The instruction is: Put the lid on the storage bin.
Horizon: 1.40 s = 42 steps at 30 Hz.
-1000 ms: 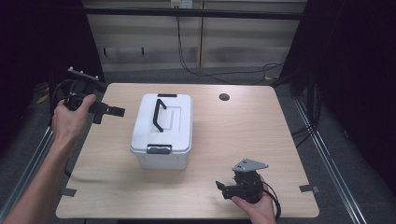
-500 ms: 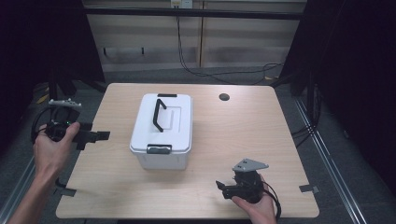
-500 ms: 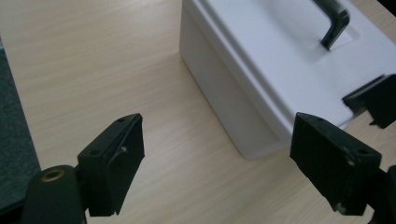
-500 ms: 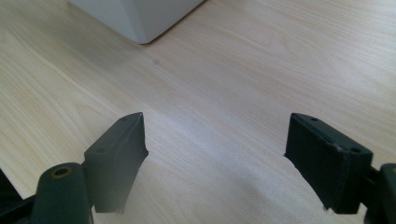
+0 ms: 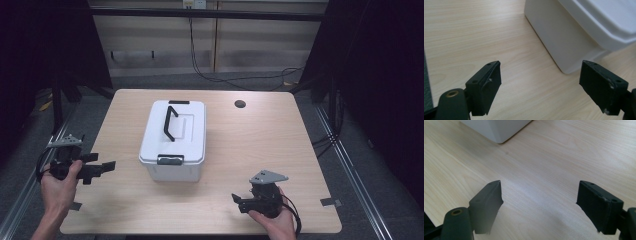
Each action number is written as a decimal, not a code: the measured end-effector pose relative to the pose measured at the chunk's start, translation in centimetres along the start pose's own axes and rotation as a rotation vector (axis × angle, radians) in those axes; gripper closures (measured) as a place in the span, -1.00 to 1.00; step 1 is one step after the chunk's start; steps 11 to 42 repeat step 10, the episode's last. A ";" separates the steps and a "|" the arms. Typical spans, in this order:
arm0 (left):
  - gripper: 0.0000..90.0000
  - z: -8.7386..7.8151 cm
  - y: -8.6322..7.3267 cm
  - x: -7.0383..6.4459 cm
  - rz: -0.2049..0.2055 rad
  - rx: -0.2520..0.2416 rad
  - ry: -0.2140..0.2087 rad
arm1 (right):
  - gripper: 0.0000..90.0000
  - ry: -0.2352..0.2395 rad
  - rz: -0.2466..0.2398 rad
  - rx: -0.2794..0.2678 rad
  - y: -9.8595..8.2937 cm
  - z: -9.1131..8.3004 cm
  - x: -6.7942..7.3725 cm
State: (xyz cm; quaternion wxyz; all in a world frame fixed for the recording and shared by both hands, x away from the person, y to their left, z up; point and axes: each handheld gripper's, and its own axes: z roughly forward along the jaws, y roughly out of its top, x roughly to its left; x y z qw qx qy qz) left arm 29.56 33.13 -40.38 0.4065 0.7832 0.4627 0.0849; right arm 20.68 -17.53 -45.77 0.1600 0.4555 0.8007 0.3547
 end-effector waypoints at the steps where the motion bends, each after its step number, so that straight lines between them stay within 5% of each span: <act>1: -0.61 0.2 -0.4 0.0 -0.003 -0.002 -0.005 | -0.56 0.003 -0.002 0.001 0.0 0.0 0.0; 10: -0.61 0.1 -2.9 1.4 -0.029 -0.052 -0.020 | -0.57 -0.012 0.021 0.019 0.0 0.8 -0.5; 42: -0.61 0.1 -2.9 1.4 -0.029 -0.052 -0.020 | -0.57 -0.012 0.021 0.019 0.0 0.8 -0.5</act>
